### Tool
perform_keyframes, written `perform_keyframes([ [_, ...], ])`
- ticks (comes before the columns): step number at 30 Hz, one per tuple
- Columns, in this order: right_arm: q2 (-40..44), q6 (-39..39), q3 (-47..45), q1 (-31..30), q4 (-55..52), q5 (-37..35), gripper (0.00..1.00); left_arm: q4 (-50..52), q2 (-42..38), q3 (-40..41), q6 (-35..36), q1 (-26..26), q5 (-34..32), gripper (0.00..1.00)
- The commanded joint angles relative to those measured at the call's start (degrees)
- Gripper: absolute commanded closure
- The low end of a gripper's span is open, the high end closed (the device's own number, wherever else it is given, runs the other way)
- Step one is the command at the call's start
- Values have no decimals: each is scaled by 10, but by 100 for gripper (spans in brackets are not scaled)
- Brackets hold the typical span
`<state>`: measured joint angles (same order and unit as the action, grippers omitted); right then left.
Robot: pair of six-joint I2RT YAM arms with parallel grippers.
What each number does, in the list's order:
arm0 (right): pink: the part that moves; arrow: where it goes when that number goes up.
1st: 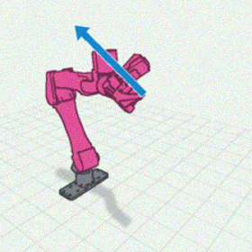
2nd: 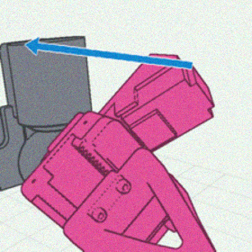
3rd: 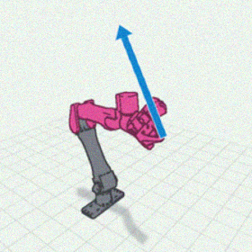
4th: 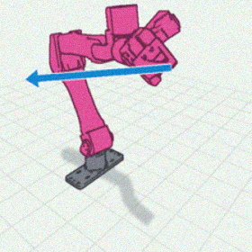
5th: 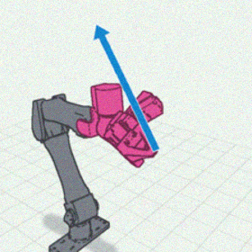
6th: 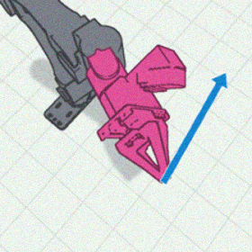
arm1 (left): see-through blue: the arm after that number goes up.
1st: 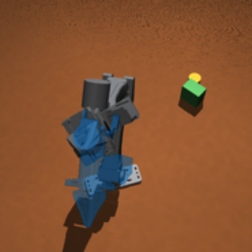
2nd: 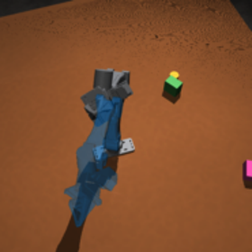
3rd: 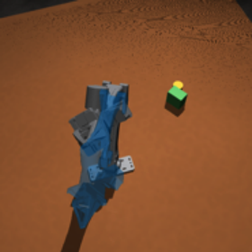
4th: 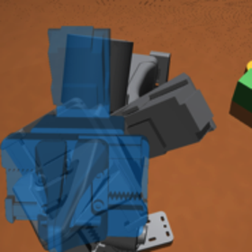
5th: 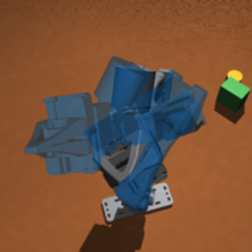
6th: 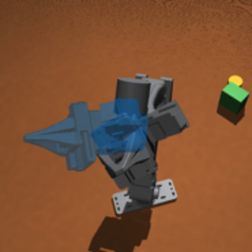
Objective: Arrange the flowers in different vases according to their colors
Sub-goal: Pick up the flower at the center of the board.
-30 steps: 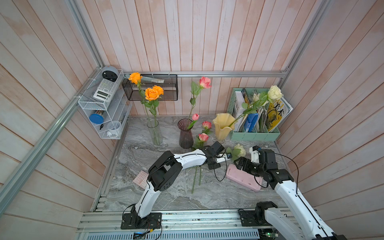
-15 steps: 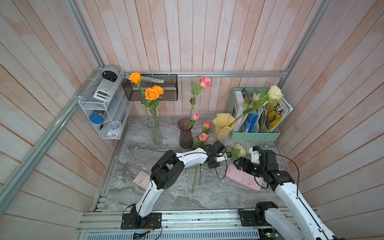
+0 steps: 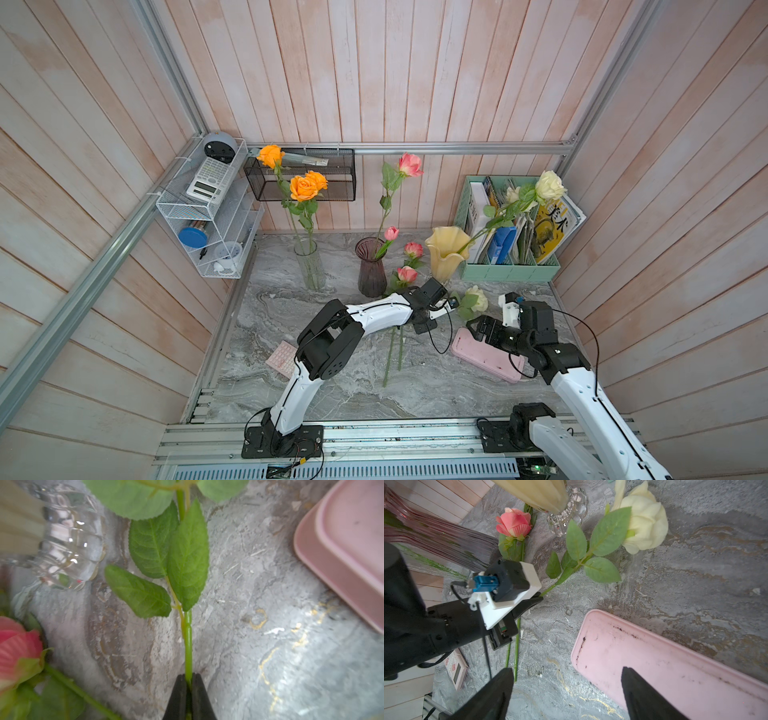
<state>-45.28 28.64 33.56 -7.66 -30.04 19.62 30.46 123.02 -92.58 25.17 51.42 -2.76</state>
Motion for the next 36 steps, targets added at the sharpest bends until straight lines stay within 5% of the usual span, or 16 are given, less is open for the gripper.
perform_keyframes([
  [1,12,-6,12,3,-1,14,12,-4,-94,25,-45,-2,17,100],
  [11,79,-12,17,4,56,128,12,-35,-329,119,-130,-4,76,100],
  [18,125,38,-4,-40,213,203,12,-199,-442,184,-274,-25,153,100],
  [27,19,-106,72,-280,225,36,12,-404,-524,267,-422,-25,153,100],
  [36,-78,-137,133,-330,272,20,12,-441,-549,307,-435,-17,118,100],
])
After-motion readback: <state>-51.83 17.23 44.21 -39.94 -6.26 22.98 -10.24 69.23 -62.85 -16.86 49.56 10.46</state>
